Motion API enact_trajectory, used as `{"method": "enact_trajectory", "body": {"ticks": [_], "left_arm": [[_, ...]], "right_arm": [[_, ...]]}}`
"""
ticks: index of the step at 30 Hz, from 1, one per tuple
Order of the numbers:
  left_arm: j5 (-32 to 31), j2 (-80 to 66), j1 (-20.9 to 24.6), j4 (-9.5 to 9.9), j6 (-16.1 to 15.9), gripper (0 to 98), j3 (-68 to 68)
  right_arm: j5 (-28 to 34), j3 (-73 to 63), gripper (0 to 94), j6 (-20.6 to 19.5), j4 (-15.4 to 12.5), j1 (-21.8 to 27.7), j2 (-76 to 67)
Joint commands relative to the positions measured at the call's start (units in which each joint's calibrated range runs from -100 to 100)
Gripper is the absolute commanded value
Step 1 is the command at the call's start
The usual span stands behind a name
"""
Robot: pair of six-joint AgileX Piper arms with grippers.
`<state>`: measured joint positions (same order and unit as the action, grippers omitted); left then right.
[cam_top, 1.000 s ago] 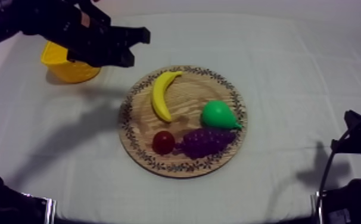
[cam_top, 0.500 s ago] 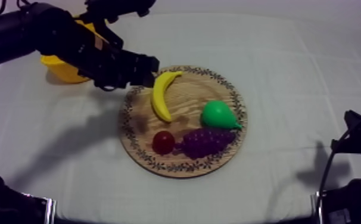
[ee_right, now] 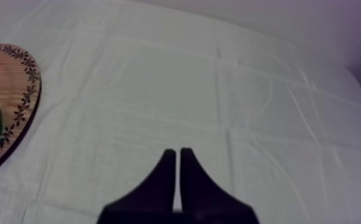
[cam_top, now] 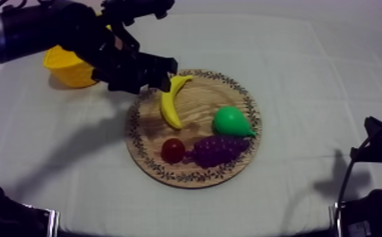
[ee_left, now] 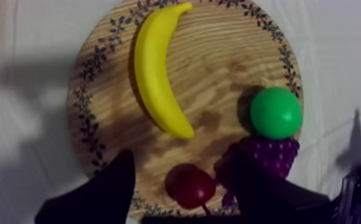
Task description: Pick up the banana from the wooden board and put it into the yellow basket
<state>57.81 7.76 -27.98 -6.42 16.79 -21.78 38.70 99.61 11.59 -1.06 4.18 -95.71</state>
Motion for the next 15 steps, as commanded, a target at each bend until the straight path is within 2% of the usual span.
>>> {"method": "enact_trajectory", "body": {"ticks": [1,15], "left_arm": [[1.2,3.1,0.3,-0.07,0.2,60.4,2.1],[10.6,21.5,1.5,-0.33,1.6,58.6,17.3]], "right_arm": [[0.0,0.1,0.4,0.0,0.0,0.0,0.0],[0.0,0.1,0.4,0.0,0.0,0.0,0.0]]}}
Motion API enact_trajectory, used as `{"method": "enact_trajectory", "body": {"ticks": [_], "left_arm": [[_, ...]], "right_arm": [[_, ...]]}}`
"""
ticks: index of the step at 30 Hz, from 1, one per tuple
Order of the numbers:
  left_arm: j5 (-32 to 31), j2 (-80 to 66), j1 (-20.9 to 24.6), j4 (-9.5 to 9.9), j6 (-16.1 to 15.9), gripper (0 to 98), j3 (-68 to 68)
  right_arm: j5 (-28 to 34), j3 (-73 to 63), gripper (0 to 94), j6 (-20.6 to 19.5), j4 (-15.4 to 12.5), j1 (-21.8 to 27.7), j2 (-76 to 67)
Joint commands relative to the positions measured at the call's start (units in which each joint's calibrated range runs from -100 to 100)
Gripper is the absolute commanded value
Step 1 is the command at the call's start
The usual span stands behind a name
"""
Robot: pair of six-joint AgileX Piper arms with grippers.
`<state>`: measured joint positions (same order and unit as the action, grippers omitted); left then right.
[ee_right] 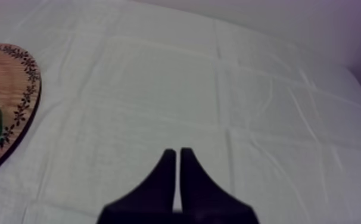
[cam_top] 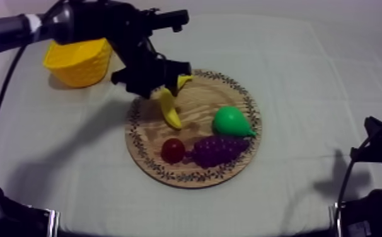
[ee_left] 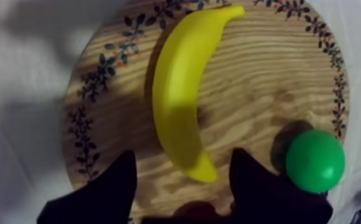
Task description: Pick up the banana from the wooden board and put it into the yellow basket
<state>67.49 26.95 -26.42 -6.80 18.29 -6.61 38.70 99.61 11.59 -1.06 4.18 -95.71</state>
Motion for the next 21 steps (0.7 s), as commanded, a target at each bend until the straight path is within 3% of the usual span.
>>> {"method": "enact_trajectory", "body": {"ticks": [1,12,21], "left_arm": [[1.7,3.5,-0.2,0.08,0.1,58.5,3.4],[8.5,13.0,-0.1,-0.28,0.5,50.7,12.7],[9.4,16.1,0.0,-0.75,-1.8,34.3,16.7]], "right_arm": [[0.0,0.1,0.4,0.0,0.0,0.0,0.0],[0.0,0.1,0.4,0.0,0.0,0.0,0.0],[0.0,0.1,0.4,0.0,0.0,0.0,0.0]]}}
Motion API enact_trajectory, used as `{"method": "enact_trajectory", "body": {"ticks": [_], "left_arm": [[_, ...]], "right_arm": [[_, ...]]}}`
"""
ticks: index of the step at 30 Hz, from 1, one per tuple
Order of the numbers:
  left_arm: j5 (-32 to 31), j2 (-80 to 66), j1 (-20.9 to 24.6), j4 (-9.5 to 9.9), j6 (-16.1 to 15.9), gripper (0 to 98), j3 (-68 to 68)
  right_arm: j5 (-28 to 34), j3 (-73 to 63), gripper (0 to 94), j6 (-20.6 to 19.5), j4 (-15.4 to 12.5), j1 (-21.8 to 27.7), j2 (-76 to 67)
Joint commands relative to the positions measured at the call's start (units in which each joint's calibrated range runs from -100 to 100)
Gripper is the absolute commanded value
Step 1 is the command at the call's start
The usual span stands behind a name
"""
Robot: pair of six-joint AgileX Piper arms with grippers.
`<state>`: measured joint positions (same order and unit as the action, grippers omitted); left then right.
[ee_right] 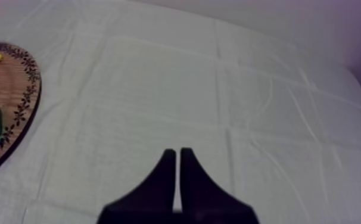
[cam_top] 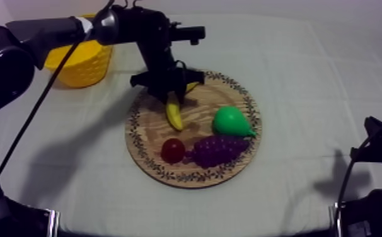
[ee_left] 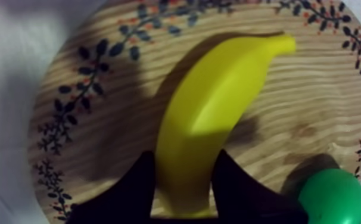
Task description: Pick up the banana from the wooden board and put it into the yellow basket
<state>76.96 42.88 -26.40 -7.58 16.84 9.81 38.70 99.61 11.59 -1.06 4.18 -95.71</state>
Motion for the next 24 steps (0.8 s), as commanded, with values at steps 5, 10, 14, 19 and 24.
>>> {"method": "enact_trajectory", "body": {"ticks": [5,10,14,19,24], "left_arm": [[-0.2,0.0,-0.1,0.25,-1.0,27.9,0.9],[0.0,-1.8,0.3,1.0,-1.4,25.5,0.4],[2.0,-5.8,1.0,2.53,-1.8,25.5,2.0],[7.8,-11.9,3.5,5.31,-2.1,25.8,8.4],[13.7,-16.6,8.5,7.88,-2.7,25.4,13.9]], "right_arm": [[0.0,0.1,0.4,0.0,0.0,0.0,0.0],[0.0,0.1,0.4,0.0,0.0,0.0,0.0],[0.0,0.1,0.4,0.0,0.0,0.0,0.0],[0.0,0.1,0.4,0.0,0.0,0.0,0.0],[0.0,0.1,0.4,0.0,0.0,0.0,0.0]]}}
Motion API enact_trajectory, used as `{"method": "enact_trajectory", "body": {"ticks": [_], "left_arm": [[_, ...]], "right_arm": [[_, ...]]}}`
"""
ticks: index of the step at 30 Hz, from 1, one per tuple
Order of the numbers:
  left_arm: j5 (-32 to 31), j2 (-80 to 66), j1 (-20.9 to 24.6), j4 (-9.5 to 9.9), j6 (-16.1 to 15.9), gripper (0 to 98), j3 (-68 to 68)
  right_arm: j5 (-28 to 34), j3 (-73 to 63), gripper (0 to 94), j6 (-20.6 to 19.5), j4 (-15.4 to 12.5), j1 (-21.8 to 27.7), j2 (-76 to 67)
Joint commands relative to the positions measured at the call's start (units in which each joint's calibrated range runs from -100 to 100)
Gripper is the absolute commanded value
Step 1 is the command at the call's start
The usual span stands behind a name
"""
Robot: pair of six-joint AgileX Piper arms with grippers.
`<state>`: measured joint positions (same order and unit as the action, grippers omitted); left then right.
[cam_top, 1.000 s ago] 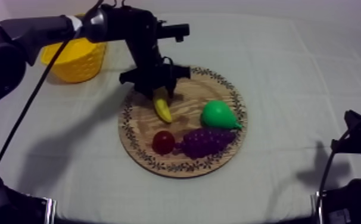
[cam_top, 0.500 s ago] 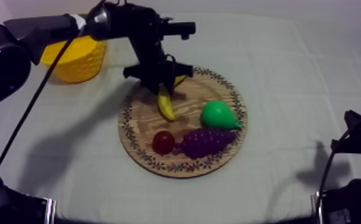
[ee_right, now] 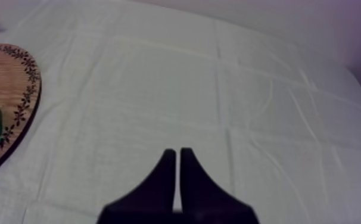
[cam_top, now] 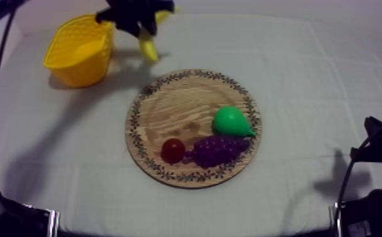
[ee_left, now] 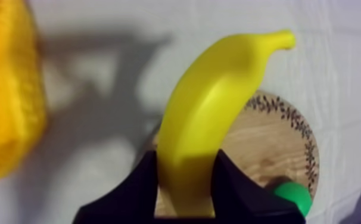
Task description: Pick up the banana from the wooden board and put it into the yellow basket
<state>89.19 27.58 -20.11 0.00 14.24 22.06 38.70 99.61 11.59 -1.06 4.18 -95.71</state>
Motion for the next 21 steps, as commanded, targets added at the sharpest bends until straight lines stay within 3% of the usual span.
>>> {"method": "enact_trajectory", "body": {"ticks": [1,12,21], "left_arm": [[2.5,-2.0,3.4,0.73,-0.3,25.3,2.2],[4.5,-3.0,15.9,2.3,-4.0,23.7,4.6],[1.3,1.8,19.4,1.84,-6.1,24.0,4.2]], "right_arm": [[0.0,0.1,0.4,0.0,0.0,0.0,0.0],[0.0,0.1,0.4,0.0,0.0,0.0,0.0],[0.0,0.1,0.4,0.0,0.0,0.0,0.0]]}}
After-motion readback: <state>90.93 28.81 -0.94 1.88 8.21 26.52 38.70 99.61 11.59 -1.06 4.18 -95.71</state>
